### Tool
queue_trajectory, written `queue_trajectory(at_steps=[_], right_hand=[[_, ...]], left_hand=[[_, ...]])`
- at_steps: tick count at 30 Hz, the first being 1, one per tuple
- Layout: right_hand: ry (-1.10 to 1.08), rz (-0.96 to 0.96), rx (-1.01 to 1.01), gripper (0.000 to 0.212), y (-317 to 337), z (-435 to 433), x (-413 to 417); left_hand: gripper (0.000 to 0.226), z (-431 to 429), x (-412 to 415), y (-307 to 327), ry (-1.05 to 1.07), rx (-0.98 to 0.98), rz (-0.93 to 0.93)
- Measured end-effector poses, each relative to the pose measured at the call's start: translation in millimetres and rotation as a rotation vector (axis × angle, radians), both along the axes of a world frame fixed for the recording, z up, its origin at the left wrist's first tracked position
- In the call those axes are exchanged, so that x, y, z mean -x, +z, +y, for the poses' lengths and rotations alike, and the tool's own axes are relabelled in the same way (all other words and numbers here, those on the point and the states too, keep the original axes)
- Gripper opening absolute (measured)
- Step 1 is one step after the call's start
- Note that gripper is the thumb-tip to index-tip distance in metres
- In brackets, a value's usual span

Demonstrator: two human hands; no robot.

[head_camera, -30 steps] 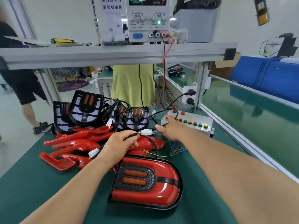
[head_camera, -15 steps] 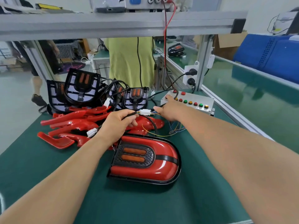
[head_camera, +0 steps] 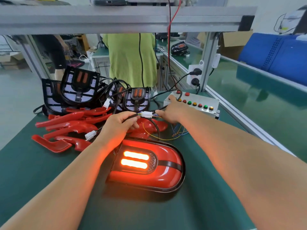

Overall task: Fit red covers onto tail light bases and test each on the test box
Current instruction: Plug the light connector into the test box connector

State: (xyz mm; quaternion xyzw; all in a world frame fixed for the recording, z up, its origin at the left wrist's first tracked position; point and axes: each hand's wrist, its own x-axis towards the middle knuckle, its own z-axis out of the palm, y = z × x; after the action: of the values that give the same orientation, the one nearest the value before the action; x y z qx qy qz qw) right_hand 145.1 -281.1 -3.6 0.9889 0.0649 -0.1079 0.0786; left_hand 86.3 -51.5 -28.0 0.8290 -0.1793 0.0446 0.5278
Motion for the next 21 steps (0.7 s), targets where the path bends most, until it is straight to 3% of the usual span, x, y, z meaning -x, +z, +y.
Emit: queue_trajectory(at_steps=[5, 7, 12, 15, 18, 21], right_hand=[[-0.017, -0.015, -0.038, 0.062, -1, 1, 9], [-0.091, -0.061, -0.148, 0.045, -2, -1, 13], [-0.042, -0.517, -0.361, 0.044, -12, -10, 33], [-0.147, -0.73, -0.45, 0.042, -19, -21, 39], [-0.228, -0.654, -0.319, 0.056, -23, -30, 41], [-0.211, -0.58, -0.271, 0.056, -28, -35, 37]], left_hand=[[0.024, -1, -1, 0, 0.0, 0.006, 0.004], [0.033, 0, 0, -1, -0.001, 0.014, 0.011], [0.035, 0, 1, 0, 0.005, 0.018, 0.009], [0.037, 0, 1, 0, 0.0, 0.035, 0.023], [0.035, -1, 1, 0, 0.004, 0.04, 0.031], [0.034, -1, 1, 0, 0.002, 0.043, 0.041]])
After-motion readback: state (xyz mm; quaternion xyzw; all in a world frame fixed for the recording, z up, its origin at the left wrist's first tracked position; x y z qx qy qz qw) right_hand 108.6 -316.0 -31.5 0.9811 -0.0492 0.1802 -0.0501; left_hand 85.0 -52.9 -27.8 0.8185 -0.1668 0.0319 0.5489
